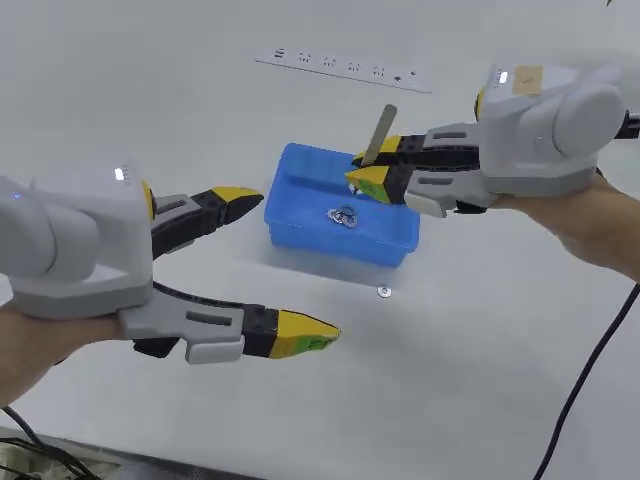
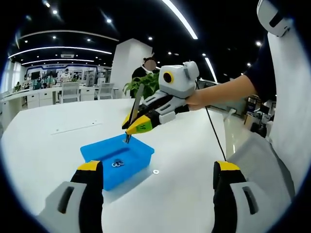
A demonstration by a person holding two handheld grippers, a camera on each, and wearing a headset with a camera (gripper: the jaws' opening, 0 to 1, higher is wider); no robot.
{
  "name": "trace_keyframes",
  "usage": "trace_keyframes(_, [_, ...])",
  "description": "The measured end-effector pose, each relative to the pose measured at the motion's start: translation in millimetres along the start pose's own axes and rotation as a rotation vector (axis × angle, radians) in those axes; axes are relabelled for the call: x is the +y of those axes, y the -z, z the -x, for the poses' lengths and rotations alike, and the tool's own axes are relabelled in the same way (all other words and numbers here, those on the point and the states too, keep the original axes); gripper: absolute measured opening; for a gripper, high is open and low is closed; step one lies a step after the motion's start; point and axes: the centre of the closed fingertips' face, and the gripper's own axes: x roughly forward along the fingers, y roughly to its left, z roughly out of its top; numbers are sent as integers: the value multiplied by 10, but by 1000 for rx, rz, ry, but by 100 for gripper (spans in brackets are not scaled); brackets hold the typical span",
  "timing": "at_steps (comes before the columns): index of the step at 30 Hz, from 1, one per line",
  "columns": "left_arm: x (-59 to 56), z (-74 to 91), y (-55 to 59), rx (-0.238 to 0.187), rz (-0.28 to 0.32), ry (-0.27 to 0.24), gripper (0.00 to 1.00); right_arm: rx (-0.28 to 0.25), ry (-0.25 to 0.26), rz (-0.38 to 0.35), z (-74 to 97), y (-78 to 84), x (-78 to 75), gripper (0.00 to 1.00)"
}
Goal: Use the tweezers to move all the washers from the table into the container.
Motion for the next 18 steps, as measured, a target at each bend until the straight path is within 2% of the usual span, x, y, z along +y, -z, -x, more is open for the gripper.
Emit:
trace_keyframes(5, [14, -13, -7, -13, 21, -7, 99, 41, -2, -12, -154, 177, -49, 9])
trace_keyframes(8, [32, -6, -73, -53, 59, -16, 99, 48, -2, -30, -228, 244, -69, 9])
trace_keyframes(18, [46, -33, 35, -11, 57, -12, 99, 79, 3, -68, -366, 462, -101, 10])
